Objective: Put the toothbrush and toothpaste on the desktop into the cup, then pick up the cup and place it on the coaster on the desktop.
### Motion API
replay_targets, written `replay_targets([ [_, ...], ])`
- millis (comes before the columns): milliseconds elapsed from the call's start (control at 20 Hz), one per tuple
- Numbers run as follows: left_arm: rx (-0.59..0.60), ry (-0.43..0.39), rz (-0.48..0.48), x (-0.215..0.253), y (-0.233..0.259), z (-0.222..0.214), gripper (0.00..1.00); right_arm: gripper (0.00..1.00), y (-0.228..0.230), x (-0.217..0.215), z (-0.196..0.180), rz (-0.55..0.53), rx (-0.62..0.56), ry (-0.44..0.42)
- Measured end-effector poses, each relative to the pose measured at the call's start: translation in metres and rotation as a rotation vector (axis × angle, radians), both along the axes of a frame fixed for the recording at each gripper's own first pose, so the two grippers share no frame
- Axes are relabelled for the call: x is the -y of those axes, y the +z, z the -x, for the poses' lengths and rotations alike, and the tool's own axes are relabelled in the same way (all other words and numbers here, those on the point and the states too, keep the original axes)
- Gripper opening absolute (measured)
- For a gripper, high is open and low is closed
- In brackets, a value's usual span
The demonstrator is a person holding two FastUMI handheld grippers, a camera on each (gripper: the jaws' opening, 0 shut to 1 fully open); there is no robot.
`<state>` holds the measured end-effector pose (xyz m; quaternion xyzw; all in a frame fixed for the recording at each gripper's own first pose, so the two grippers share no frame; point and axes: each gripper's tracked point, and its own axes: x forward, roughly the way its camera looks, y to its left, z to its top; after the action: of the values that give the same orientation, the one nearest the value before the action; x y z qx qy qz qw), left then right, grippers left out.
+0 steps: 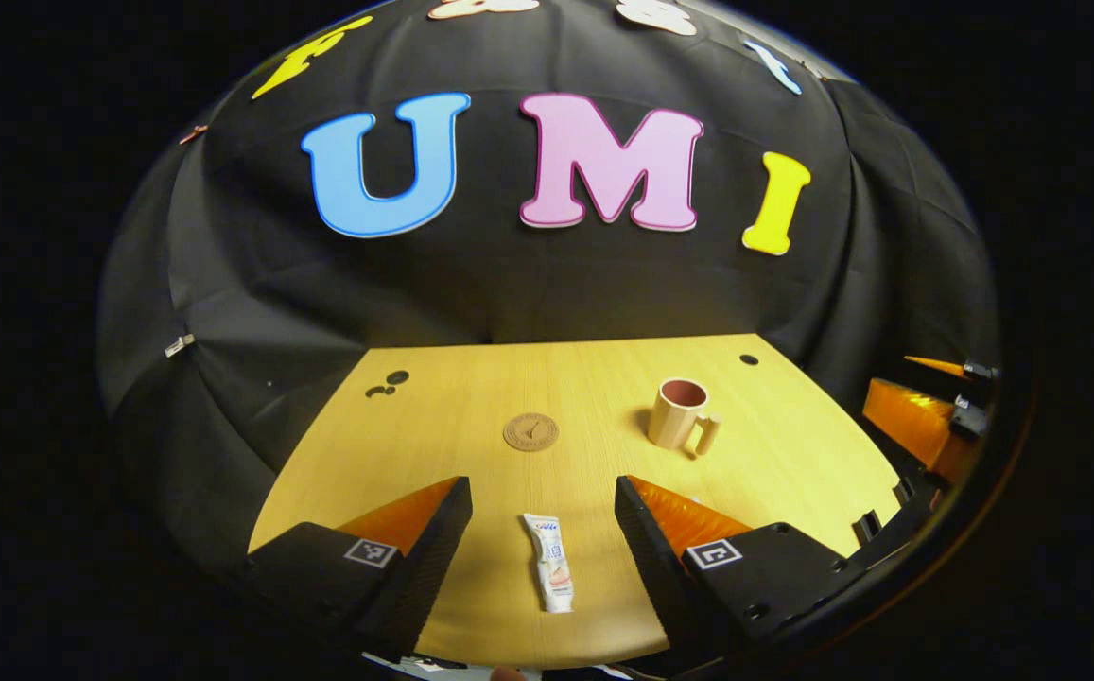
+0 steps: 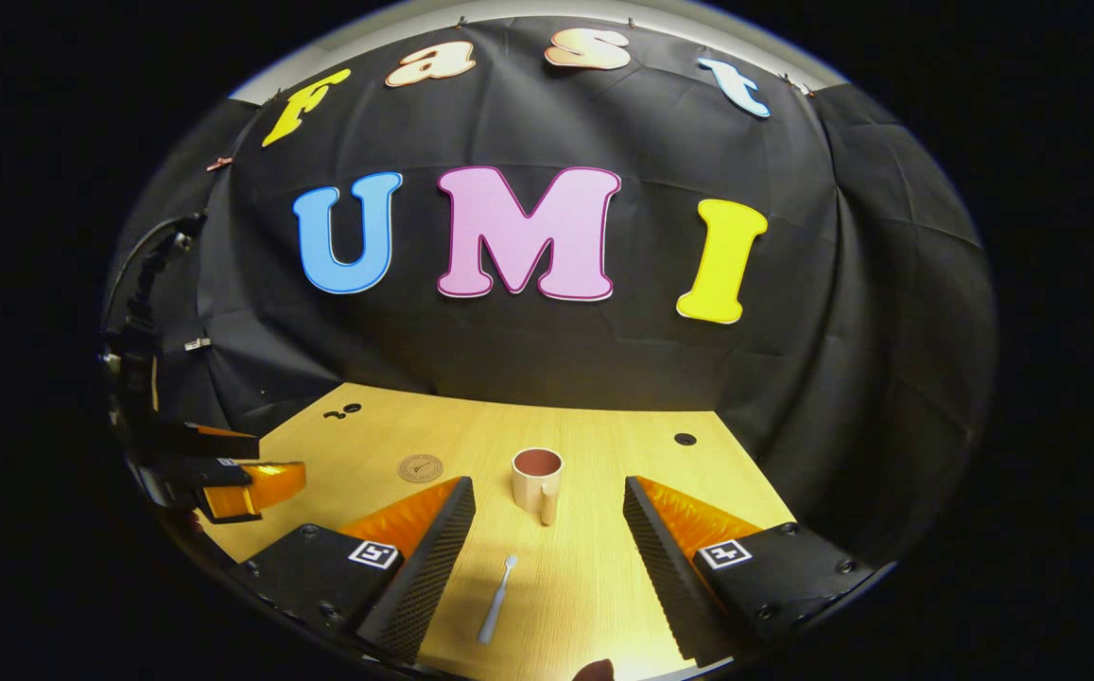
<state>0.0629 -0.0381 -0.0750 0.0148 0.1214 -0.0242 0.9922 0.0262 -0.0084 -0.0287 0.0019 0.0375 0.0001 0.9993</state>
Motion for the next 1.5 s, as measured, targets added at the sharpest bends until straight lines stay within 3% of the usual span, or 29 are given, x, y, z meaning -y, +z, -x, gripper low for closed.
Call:
replay_targets([
  [50, -0.026, -0.007, 0.003, 0.004, -0.01, -0.006, 0.95, 0.98, -0.003, 0.001, 0.0, 0.001, -0.007, -0.001],
  [400, -0.229, 0.014, 0.0, 0.012, -0.099, -0.053, 0.95, 0.98, -0.023, 0.016, -0.009, -0.005, -0.058, -0.009],
  [750, -0.378, 0.056, -0.079, 0.002, -0.164, -0.079, 0.9, 0.98, -0.044, 0.028, -0.017, -0.01, -0.109, -0.011],
  [1500, -0.498, 0.055, -0.071, 0.002, -0.204, -0.094, 0.78, 0.98, -0.066, 0.041, -0.028, -0.019, -0.181, -0.026],
])
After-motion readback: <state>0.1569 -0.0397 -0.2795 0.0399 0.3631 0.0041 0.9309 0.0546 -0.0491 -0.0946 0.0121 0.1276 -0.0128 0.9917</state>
